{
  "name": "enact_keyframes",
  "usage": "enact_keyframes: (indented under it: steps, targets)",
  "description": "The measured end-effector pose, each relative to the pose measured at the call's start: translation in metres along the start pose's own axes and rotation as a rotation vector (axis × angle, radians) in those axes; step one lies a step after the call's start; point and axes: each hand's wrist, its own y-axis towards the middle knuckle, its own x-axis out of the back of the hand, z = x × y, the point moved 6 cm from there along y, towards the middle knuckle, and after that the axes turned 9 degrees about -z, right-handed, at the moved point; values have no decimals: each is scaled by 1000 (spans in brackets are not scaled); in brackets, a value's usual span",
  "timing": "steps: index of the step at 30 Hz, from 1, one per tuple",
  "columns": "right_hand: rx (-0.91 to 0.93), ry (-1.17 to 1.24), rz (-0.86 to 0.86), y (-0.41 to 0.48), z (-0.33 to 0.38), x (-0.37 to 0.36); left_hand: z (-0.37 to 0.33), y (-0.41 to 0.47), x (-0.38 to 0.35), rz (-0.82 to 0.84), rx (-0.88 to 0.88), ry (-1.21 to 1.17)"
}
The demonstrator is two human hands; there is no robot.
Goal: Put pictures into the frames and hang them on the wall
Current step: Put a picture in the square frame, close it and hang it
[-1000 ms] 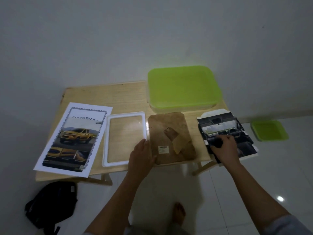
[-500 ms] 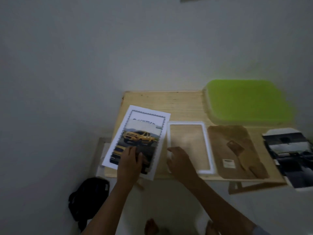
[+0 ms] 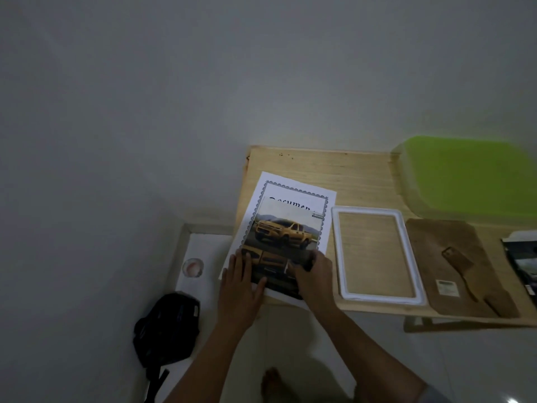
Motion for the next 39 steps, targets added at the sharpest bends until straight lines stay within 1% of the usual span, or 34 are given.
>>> enact_keyframes:
  steps: [2, 5, 7, 10, 13, 15, 18, 20, 23, 26, 30, 33, 35, 37, 39]
  targets:
    - [-91, 62, -8, 5, -2, 4, 0, 0, -1, -5, -8, -7]
    - [-182, 137, 3, 8, -3, 8, 3, 0, 0, -29, -24, -24]
    - [-193, 156, 23, 13, -1, 10, 4, 1, 1, -32, -29, -27]
    - [-158, 162, 62, 21, 4, 11, 2, 3, 5, -17, -12, -37]
    - [-178, 211, 102, 24, 11, 13, -10, 5, 17, -56, -18, -87]
    - [-181, 246, 121, 26, 16, 17, -27, 5, 27, -76, -91, -162]
    - [-150, 265, 134, 32, 24, 24, -63, 2, 44, -95, -272, -275]
    - [-155, 315, 125, 35, 32, 31, -84, 0, 52, -136, -375, -267]
    - [-170, 418, 119, 41, 41, 42, -101, 2, 61, -244, -500, -240]
    - [-141, 472, 115, 43, 44, 53, -111, 5, 67, -294, -565, -261]
    - [-107, 596, 149, 43, 53, 66, -123, 9, 79, -297, -544, -386]
    - [-82, 648, 167, 41, 60, 74, -132, 14, 89, -283, -404, -576]
    - [-40, 603, 160, 42, 58, 78, -141, 17, 97, -293, -310, -718]
    - [27, 536, 151, 42, 52, 81, -151, 19, 108, -337, -249, -861]
    - [47, 495, 141, 42, 45, 84, -157, 22, 115, -369, -177, -1002]
